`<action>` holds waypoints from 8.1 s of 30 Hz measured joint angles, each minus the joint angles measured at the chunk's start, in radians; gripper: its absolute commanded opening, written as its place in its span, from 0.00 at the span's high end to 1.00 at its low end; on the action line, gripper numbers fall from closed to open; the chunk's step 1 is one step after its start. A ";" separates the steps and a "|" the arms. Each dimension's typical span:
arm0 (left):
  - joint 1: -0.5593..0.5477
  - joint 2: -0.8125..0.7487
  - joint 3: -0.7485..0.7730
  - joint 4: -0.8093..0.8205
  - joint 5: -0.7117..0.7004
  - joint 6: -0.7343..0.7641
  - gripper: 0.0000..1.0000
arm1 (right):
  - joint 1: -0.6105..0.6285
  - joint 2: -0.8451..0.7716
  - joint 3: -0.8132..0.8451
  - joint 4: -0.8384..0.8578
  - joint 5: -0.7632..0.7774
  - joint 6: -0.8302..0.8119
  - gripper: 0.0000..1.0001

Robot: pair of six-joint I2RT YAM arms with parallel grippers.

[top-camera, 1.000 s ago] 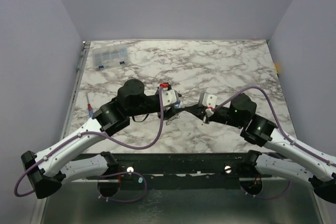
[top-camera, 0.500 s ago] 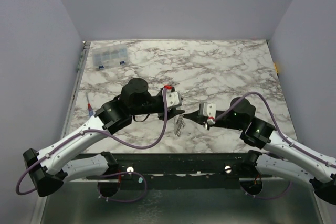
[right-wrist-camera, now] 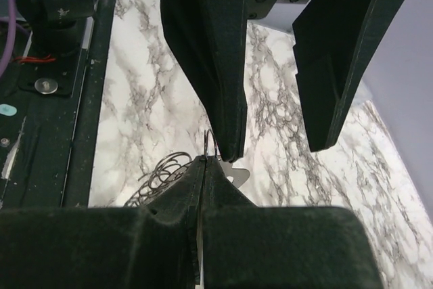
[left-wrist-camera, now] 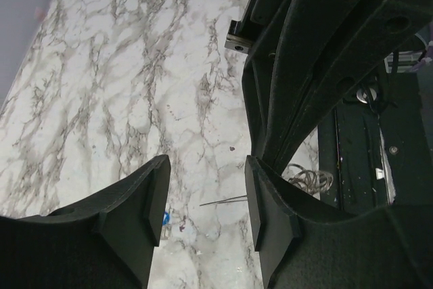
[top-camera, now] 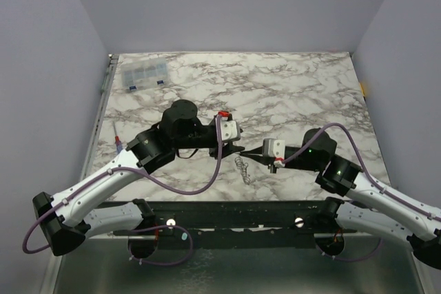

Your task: Put the keys on the keyring

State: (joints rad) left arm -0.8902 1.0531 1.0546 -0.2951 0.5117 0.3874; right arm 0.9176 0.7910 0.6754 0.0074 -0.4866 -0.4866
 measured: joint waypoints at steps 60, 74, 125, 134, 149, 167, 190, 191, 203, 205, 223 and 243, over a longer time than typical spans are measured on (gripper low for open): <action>0.007 -0.014 -0.142 -0.024 -0.922 -0.655 0.36 | 0.000 -0.127 -0.043 -0.044 0.144 0.079 0.99; 0.019 0.367 -0.012 -0.138 -1.051 -0.813 0.37 | 0.000 -0.162 -0.043 -0.151 0.236 0.121 0.99; 0.298 0.578 -0.137 0.385 -0.012 0.185 0.44 | 0.000 -0.383 -0.039 -0.351 0.363 0.173 0.99; 0.297 0.624 -0.137 0.389 -0.008 0.235 0.47 | 0.000 -0.384 -0.039 -0.354 0.363 0.172 1.00; 0.292 0.685 -0.137 0.365 -0.006 0.277 0.53 | 0.000 -0.396 -0.040 -0.355 0.365 0.172 0.99; 0.265 0.742 -0.097 0.340 -0.036 0.229 0.62 | 0.000 -0.412 -0.041 -0.362 0.368 0.172 0.99; 0.259 0.743 -0.072 0.288 -0.108 0.216 0.58 | 0.000 -0.426 -0.041 -0.381 0.370 0.172 0.99; 0.259 0.743 -0.072 0.286 -0.108 0.218 0.57 | 0.000 -0.426 -0.041 -0.383 0.370 0.172 0.99; 0.259 0.740 -0.059 0.232 -0.130 0.258 0.62 | 0.000 -0.437 -0.041 -0.406 0.370 0.172 0.99; 0.259 0.740 -0.055 0.224 -0.135 0.266 0.64 | 0.000 -0.439 -0.041 -0.407 0.370 0.172 0.99; 0.259 0.755 -0.030 0.199 -0.137 0.297 1.00 | 0.000 -0.449 -0.043 -0.413 0.370 0.171 0.99; 0.258 0.568 -0.039 0.185 -0.041 0.249 1.00 | 0.000 -0.417 -0.047 -0.411 0.336 0.148 0.99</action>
State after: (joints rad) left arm -0.6319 1.6215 1.0157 -0.1104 0.4706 0.6365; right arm 0.9176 0.3737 0.6285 -0.4034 -0.1501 -0.3389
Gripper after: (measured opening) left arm 0.018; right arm 0.006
